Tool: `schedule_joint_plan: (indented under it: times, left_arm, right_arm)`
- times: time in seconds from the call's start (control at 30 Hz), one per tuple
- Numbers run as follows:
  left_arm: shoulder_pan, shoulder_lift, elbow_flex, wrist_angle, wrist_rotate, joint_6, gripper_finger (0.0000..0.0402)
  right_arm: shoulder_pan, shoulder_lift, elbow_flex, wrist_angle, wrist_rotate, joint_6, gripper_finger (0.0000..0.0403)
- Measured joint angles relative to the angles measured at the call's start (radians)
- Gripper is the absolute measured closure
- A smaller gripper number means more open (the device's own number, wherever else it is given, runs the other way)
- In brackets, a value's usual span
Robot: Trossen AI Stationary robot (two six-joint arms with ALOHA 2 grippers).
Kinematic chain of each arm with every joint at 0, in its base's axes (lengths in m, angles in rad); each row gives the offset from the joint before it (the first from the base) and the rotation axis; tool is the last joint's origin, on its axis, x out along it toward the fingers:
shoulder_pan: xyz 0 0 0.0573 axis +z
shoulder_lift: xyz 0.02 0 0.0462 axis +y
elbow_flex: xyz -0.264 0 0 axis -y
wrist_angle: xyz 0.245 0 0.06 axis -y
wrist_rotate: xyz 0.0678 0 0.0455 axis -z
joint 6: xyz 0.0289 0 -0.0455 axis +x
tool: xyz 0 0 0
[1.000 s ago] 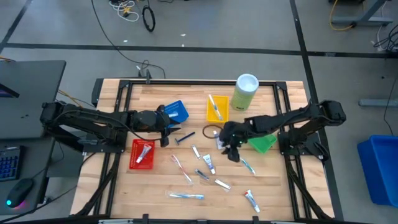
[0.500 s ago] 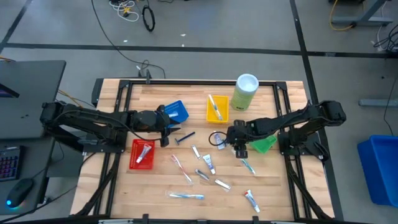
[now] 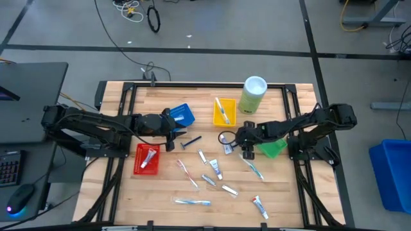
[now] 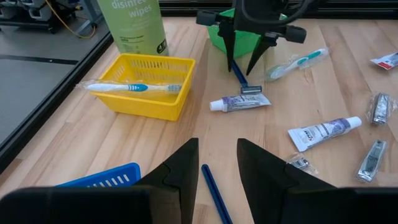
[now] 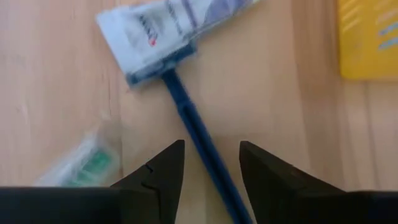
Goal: Pick & Place Travel size toiletries
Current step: Put the blue razor into the green basket
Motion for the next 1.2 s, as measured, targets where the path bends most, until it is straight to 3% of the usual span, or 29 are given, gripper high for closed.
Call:
schedule_joint_plan:
  times: [0.3, 0.67, 0.87, 1.03, 1.2]
  left_arm:
    - [0.0, 0.0, 0.0, 0.0, -0.022, 0.0, 0.0283]
    - [0.0, 0.0, 0.0, 0.0, -0.022, -0.003, 0.0283]
    - [0.0, 0.0, 0.0, 0.0, -0.022, -0.003, 0.0283]
    - [0.0, 0.0, 0.0, 0.0, -0.022, -0.003, 0.0283]
    - [0.0, 0.0, 0.0, 0.0, -0.021, -0.003, 0.0283]
  right_arm:
    - [-0.003, -0.005, -0.067, 0.071, 0.016, 0.001, 0.0255]
    - [-0.004, -0.002, -0.071, 0.104, -0.026, 0.009, 0.0366]
    - [0.007, 0.003, -0.039, 0.144, -0.047, 0.067, 0.0368]
    - [0.025, 0.002, 0.088, -0.014, -0.091, 0.149, 0.0363]
    - [0.057, 0.002, 0.298, -0.389, -0.108, 0.245, 0.0367]
